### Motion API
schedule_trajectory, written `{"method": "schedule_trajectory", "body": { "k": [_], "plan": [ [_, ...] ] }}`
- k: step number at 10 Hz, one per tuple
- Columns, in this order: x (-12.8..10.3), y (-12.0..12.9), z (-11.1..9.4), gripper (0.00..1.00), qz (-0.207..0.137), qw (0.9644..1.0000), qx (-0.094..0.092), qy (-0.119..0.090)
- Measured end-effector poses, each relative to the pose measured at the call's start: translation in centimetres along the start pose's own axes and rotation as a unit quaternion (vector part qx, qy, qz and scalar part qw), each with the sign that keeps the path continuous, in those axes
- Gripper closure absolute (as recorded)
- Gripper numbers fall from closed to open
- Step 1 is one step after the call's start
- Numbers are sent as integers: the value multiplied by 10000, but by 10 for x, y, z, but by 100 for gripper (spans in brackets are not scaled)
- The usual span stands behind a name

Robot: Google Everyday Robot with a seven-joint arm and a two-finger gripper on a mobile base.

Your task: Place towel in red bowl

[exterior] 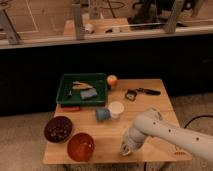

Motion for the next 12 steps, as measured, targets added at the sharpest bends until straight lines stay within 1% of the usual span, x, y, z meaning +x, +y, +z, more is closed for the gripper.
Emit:
{"method": "schedule_trajectory", "body": {
  "k": [1,2,3,4,5,6,7,10,12],
  "plan": [
    [-19,-9,-21,100,-150,9994,218,-230],
    [-36,-18,-42,100,-279,9977,398,-472],
    [-48,-23,-56,100,-378,9958,505,-663],
    [-68,-34,-75,100,-543,9904,638,-1095],
    [-87,-42,-93,100,-721,9822,674,-1599],
    [-95,-45,-102,100,-815,9771,703,-1833],
    [-101,-47,-111,100,-891,9725,727,-2024],
    [-104,-47,-110,100,-919,9719,711,-2049],
    [-123,-46,-92,100,-954,9706,497,-2152]
  ]
}}
